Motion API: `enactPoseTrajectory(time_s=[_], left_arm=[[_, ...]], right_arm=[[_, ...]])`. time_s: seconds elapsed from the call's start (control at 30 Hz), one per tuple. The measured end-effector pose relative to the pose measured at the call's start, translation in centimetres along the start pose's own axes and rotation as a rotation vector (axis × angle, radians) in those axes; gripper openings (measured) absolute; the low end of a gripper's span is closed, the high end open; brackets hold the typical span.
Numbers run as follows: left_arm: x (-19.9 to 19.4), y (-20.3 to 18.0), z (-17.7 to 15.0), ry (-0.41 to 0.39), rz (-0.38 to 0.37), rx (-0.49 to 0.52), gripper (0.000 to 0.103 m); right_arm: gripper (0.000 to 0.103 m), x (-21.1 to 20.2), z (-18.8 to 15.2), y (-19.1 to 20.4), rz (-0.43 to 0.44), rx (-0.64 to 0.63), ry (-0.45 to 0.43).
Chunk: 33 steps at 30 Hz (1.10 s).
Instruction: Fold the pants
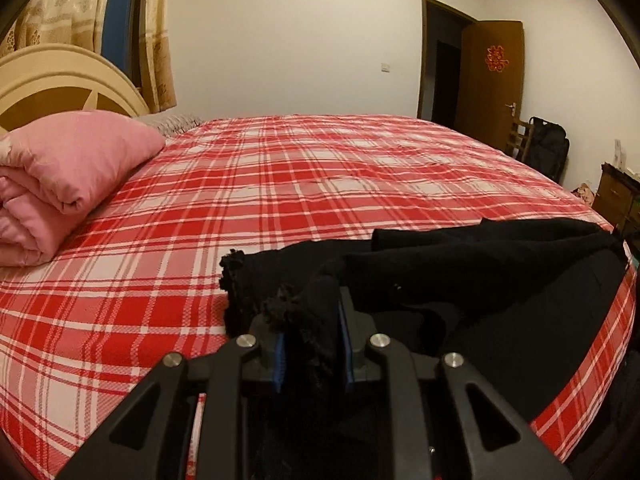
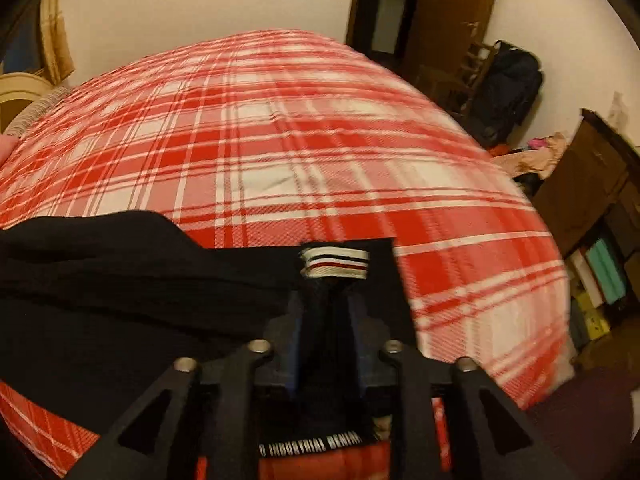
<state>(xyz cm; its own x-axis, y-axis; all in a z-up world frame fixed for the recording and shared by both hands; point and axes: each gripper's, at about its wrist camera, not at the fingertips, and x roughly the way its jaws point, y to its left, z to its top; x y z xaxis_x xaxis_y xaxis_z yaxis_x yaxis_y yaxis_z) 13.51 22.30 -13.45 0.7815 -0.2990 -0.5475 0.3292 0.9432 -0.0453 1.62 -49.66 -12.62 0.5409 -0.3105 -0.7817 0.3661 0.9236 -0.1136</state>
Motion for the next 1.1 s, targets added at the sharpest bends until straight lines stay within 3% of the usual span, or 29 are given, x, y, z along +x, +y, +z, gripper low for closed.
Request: enactPoseTrajectory(time_s=[0.1,0.17,0.27,0.4,0.47,0.6,0.73,0.77,0.8,0.97,1.1], left_arm=[[-0.3,0.1,0.0,-0.016,-0.013,0.003,0.023],[-0.4,0.1,0.2,-0.018,-0.018,0.016,0.023],[-0.4,0.1,0.2,-0.023,-0.020,0.028,0.023],[-0.8,0.2,0.0,-0.033,-0.030,0.025,0.023],[-1.0,0.2,-0.1,-0.037,-0.037,0.023,0.023],[-1.0,0.3,-0.1,-0.043,-0.047,0.018,0.023],[-1.2,0.2,0.5,-0.057,-0.057,0.016,0.022],[-1.3,0.2,0.7,-0.062,-0.063,0.021,0.022],[-1.6,0.2,1.0,-0.071,-0.068,0.025,0.022],[-3.9,0.3,1.7,-0.114,-0.107,0.053,0.022],[-4.4,0.8,0.2,-0.086,-0.131,0.065,0.023]], right_arm=[[0.043,-4.5,0.5,2.0,-0.049,-0.065,-0.076],[0.043,-7.8,1.1,5.8,0.006,-0.161,-0.137],[0.043,-10.7,0.9,14.3,0.163,-0.347,-0.164],[0.043,-11.8,-1.3,25.9,0.341,-0.580,-0.166],[0.043,-11.2,-3.2,31.3,0.433,-0.673,-0.122],[0.043,-9.5,-6.9,38.7,0.467,-0.831,-0.102],[0.043,-7.5,-7.0,41.6,0.489,-0.817,-0.073],[0.029,-7.4,-6.8,41.6,0.488,-0.806,-0.085],[0.003,-7.3,-6.3,41.5,0.491,-0.791,-0.069],[0.003,-10.4,-5.0,40.1,0.522,-0.788,-0.081],[0.003,-12.3,-7.0,39.5,0.577,-0.829,-0.057]])
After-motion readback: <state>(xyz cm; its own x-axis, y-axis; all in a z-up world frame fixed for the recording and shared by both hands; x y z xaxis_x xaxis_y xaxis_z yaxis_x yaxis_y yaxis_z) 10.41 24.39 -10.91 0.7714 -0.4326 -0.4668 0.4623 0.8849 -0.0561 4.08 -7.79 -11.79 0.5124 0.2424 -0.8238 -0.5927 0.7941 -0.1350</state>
